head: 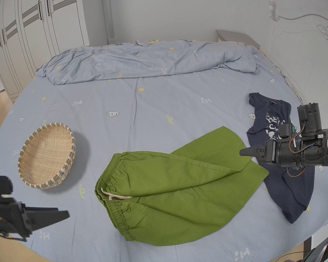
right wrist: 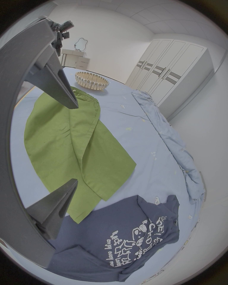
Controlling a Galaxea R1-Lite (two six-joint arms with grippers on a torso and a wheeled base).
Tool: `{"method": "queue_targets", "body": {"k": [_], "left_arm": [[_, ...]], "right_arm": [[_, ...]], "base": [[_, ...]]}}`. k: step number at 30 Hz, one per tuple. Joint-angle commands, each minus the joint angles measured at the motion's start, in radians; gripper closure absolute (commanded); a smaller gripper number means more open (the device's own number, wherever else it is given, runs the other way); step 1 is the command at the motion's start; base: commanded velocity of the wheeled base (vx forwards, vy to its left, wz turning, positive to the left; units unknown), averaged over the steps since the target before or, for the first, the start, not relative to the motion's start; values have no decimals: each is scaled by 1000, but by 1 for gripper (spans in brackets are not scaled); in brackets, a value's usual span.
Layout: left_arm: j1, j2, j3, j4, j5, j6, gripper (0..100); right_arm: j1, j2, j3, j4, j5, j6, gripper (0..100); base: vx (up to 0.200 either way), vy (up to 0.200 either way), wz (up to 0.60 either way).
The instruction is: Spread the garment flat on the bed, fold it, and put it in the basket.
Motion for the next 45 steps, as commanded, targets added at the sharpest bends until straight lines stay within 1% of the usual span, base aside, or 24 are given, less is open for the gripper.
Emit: {"method": "queue_targets", "body": {"k": [1, 2, 3, 4, 5, 7, 10, 11, 12, 13, 14, 15, 16, 21, 24, 27, 33, 38, 40, 45], "left_arm": [[-23, 506, 195, -324, -43, 47, 0], [-23, 561, 252, -396, -45, 126, 0], [-26, 579, 290, -441, -46, 161, 0], [-27, 581, 296, -447, -46, 166, 0], [-37, 592, 339, -490, -48, 182, 0], [-90, 625, 373, -544, -48, 186, 0], [-129, 680, 364, -596, -46, 186, 0], [-164, 707, 362, -625, -45, 192, 0], [-164, 707, 362, -625, -45, 192, 0], [-213, 737, 358, -651, -35, 193, 0], [-213, 737, 358, -651, -35, 193, 0], [-231, 765, 336, -665, -12, 190, 0], [-233, 782, 321, -665, 0, 189, 0], [-233, 838, 253, -666, 11, 189, 0], [-233, 891, 210, -668, 35, 196, 0], [-234, 947, 157, -669, 81, 236, 0], [-267, 977, 91, -708, 90, 244, 0], [-323, 957, 97, -728, 90, 241, 0], [-362, 943, 128, -728, 90, 241, 0], [-411, 900, 195, -728, 90, 235, 0]], "right_arm": [[-43, -67, 51, -21, -2, -13, 0], [-40, -67, 51, -21, -3, -16, 0], [-40, -70, 54, -21, -2, -16, 0], [-40, -70, 54, -21, -2, -16, 0], [-40, -70, 54, -21, -2, -16, 0], [-46, -71, 54, -21, -3, -16, 0], [-43, -71, 56, -21, -3, -16, 0], [-41, -73, 59, -21, -3, -16, 0], [-41, -73, 59, -21, -3, -16, 0], [-41, -73, 59, -21, -3, -16, 0], [-41, -73, 59, -21, -3, -16, 0], [-43, -75, 60, -21, -2, -14, 0], [-40, -76, 63, -21, -2, -14, 0], [-35, -79, 66, -21, -2, -14, 0], [-35, -78, 66, -21, -2, -13, 0], [-35, -79, 68, -21, 0, -13, 0], [-34, -76, 82, -31, 1, -16, 0], [-29, -76, 92, -36, 1, -30, 0], [-23, -76, 95, -36, -2, -61, 0], [-22, -76, 105, -36, -2, -71, 0]], "base": [[0, 0, 0], [0, 0, 0], [0, 0, 0], [0, 0, 0], [0, 0, 0], [0, 0, 0], [0, 0, 0], [0, 0, 0], [0, 0, 0], [0, 0, 0], [0, 0, 0], [0, 0, 0], [0, 0, 0], [0, 0, 0], [0, 0, 0], [0, 0, 0], [0, 0, 0], [0, 0, 0], [0, 0, 0], [0, 0, 0]]}}
